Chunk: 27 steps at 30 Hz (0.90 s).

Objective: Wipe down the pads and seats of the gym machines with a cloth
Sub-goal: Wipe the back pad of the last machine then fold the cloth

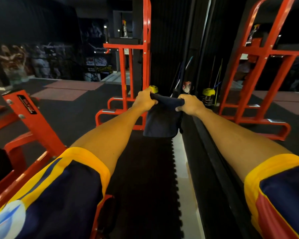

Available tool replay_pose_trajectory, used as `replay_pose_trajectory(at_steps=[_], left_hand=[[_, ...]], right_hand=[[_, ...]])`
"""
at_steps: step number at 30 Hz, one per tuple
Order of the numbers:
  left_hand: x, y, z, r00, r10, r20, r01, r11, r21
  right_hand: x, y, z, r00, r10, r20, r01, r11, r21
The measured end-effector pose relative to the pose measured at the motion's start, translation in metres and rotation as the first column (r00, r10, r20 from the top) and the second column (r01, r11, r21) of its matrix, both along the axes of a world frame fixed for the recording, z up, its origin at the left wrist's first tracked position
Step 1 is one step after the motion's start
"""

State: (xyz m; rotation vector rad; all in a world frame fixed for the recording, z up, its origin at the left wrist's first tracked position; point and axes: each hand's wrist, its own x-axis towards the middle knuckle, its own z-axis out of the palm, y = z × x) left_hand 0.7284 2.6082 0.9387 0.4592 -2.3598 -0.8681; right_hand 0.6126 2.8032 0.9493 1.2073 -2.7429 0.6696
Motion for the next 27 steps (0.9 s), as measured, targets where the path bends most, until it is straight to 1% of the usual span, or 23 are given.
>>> replay_pose_trajectory(at_steps=[5,10,14,18,20,24,27], left_hand=[[-0.058,-0.032,0.004,1.000,0.005,0.002,-0.005,1.000,0.024],[-0.139,-0.072,0.015,1.000,0.007,-0.029,-0.006,0.999,0.033],[-0.210,-0.103,0.017,0.999,0.008,-0.039,-0.008,1.000,0.002],[-0.274,-0.132,0.027,0.997,0.023,-0.077,-0.031,0.994,-0.103],[-0.304,-0.149,0.035,0.996,0.031,-0.088,-0.043,0.990,-0.133],[-0.367,-0.195,0.044,0.995,0.054,-0.085,-0.062,0.994,-0.090],[-0.404,-0.234,0.052,0.994,0.062,-0.093,-0.071,0.993,-0.091]], right_hand=[[-0.056,-0.032,0.009,1.000,-0.018,-0.007,0.018,1.000,0.015],[-0.139,-0.073,0.022,1.000,-0.007,-0.004,0.007,1.000,-0.022],[-0.214,-0.105,0.021,0.999,0.017,0.038,-0.015,0.998,-0.066],[-0.283,-0.140,0.027,0.997,0.043,0.065,-0.035,0.992,-0.119],[-0.315,-0.160,0.035,0.997,0.060,0.058,-0.053,0.991,-0.120],[-0.380,-0.208,0.054,0.997,0.063,0.043,-0.056,0.989,-0.139],[-0.426,-0.253,0.061,0.996,0.081,0.039,-0.074,0.983,-0.167]])
